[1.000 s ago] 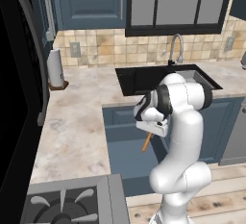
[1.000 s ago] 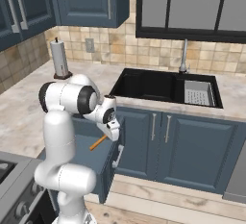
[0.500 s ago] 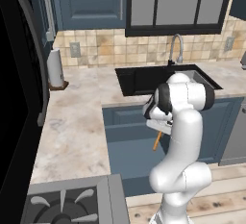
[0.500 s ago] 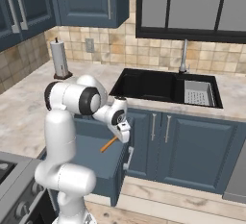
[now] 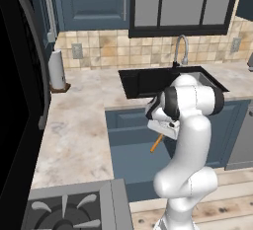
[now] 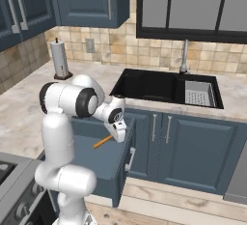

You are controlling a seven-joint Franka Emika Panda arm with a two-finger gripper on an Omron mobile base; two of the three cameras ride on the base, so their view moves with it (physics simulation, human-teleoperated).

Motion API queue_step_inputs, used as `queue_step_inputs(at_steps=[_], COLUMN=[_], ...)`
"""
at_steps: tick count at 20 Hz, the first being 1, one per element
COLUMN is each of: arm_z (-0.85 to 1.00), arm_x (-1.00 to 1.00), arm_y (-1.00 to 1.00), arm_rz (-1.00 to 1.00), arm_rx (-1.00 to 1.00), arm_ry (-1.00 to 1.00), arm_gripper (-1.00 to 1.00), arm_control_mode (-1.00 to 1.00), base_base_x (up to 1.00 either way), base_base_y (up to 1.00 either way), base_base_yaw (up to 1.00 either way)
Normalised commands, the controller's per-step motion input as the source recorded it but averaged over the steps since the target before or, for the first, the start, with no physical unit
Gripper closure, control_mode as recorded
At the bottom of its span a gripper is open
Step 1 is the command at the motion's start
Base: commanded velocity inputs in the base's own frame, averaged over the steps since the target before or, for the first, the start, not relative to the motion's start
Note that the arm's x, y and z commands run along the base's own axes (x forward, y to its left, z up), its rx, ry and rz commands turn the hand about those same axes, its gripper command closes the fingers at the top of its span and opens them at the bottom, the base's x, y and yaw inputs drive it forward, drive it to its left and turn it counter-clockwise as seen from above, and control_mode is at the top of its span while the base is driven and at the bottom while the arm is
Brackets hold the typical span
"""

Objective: Organize the utensils by type. Pick up the wooden spoons from the counter and place them in the open cabinet. Then pick up the metallic utensils from the counter and place them in the open drawer.

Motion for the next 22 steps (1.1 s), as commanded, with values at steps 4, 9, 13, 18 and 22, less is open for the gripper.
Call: queue_step_inputs(at_steps=[4, 9, 13, 18, 22], arm_z=[-0.02, -0.2, -0.29, -0.35, -0.23], arm_x=[-0.14, 0.0, 0.0, 0.0, -0.03], arm_y=[0.49, 0.53, 0.33, 0.32, 0.07], arm_rz=[-0.1, -0.11, -0.07, -0.05, 0.0], arm_rx=[0.0, 0.0, 0.0, 0.0, 0.0], arm_ry=[0.05, 0.17, 0.13, 0.03, 0.02], arm_gripper=[1.0, 1.0, 1.0, 1.0, 1.0], arm_control_mode=[-1.0, -1.0, -1.0, -1.0, -1.0], base_base_x=[0.0, 0.0, 0.0, 0.0, 0.0], base_base_y=[0.0, 0.0, 0.0, 0.0, 0.0], base_base_yaw=[0.0, 0.0, 0.0, 0.0, 0.0])
